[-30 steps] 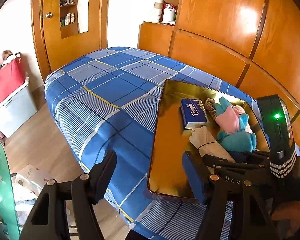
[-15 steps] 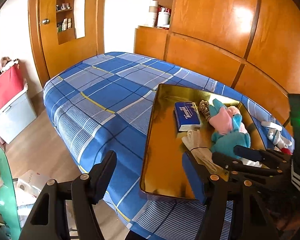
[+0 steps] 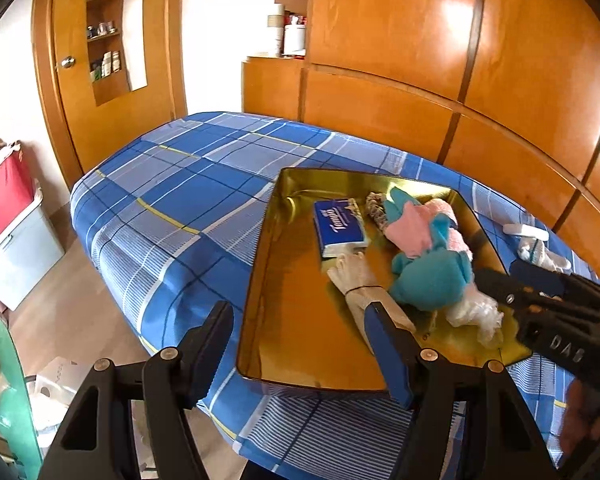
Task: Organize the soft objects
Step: 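Move both grippers from the tray back toward the remaining pile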
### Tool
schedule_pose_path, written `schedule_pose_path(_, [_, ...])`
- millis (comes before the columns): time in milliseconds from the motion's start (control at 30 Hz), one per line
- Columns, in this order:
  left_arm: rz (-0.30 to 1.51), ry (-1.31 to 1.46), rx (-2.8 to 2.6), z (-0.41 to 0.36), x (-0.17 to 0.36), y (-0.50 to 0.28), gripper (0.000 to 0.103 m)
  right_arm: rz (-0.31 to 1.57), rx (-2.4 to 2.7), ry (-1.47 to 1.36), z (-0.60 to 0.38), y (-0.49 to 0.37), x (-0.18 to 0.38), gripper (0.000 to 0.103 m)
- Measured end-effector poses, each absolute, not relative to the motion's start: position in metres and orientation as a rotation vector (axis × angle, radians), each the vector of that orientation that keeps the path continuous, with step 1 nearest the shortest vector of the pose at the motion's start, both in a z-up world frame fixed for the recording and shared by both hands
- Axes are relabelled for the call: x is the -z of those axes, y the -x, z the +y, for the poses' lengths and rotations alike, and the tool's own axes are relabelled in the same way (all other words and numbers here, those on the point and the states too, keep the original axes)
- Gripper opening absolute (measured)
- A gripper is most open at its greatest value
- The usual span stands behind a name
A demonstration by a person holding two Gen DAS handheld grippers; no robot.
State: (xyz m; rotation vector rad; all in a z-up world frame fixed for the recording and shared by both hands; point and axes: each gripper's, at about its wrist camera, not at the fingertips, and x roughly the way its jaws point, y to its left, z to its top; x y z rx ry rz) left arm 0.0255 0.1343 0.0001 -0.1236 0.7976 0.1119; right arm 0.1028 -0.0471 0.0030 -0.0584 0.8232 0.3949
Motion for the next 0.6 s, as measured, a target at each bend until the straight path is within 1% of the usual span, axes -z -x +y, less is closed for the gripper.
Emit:
schedule_pose_path(300, [0.798,0.057,-0.048,0.104,-0.005,-0.029,0.069,0.793,-0.294,0.03,-0.106,-0.096,-0.012,0.055])
schedule_pose_path(467, [0.787,-0.003,0.035,0.074,-0.012,-0.032,0.069,0.779,-0.189,0.0,-0.166,-0.093,-0.018,0.055])
schedule_pose_path(600, [0.786,-0.047,0.11,0.047,-0.015,-0.036,0.069,0.779,-0.038,-0.04,-0.234,-0.091,-0.018,0.055])
